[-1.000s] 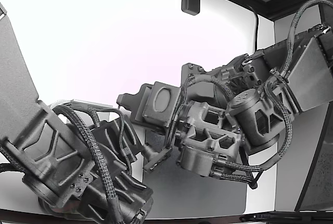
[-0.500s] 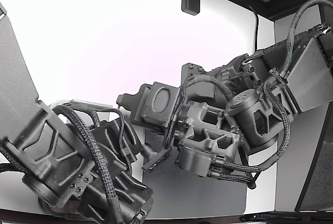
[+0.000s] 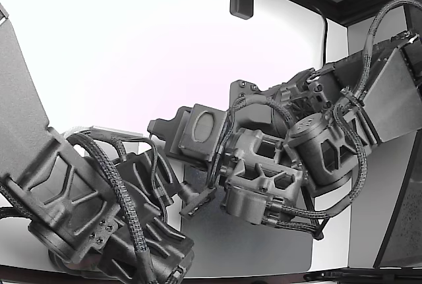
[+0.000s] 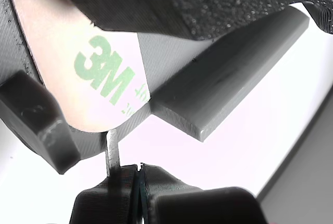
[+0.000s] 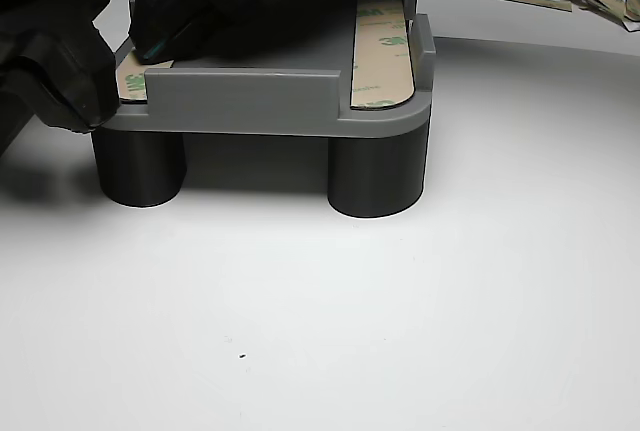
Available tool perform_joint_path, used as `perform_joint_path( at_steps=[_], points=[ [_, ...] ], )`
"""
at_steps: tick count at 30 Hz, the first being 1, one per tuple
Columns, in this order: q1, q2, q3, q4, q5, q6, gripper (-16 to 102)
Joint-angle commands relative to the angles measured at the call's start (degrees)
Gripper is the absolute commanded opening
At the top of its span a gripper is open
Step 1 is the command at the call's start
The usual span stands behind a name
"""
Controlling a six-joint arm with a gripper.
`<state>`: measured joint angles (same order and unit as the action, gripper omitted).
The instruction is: Peel off protective film from adhesive tape.
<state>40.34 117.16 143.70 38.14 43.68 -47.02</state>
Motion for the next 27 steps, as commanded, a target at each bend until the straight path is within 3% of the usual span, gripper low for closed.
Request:
perform_joint_path(
  at_steps=[1,27],
  points=[
    [-0.88,0.79,-1.93,-0.26,0.09,0.09,-11],
    [-0.53,0.79,-2.81,0.62,-0.26,1.05,-11]
  ],
)
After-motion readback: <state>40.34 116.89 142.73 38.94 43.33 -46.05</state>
